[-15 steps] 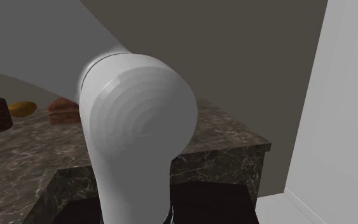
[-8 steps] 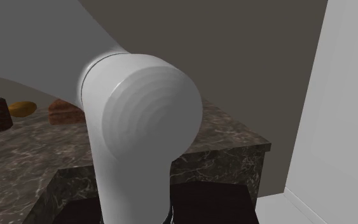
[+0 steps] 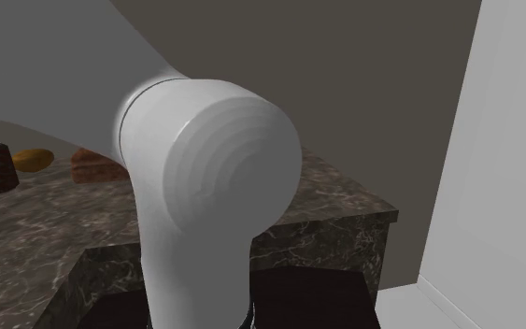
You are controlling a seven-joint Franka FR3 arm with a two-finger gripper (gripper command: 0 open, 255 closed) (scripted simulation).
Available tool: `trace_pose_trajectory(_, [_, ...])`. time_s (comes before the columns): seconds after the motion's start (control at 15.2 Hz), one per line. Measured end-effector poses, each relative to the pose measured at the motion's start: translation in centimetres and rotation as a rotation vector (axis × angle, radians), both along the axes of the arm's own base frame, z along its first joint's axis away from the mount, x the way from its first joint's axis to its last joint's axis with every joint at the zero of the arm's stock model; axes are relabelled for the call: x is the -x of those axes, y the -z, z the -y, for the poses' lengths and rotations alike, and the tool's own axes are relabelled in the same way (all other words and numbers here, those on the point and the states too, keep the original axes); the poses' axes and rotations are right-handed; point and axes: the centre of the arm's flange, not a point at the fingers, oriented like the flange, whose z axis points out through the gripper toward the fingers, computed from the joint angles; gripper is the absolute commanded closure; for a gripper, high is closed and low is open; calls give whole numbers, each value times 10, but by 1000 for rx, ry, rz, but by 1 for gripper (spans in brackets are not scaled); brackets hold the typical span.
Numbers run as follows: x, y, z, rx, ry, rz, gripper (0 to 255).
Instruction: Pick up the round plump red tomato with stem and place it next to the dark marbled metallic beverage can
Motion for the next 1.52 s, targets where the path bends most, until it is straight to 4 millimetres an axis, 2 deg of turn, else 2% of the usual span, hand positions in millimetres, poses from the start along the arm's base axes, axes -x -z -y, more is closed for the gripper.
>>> trace_pose_trajectory(0.73, [-1, 58, 0, 0, 0, 0, 255])
trace_pose_trajectory(1.19, [-1, 63, 1, 0, 0, 0, 255])
trace_pose_trajectory(1.25, [-1, 63, 1, 0, 0, 0, 0])
trace_pose_trajectory(1.52, [-1, 63, 1, 0, 0, 0, 0])
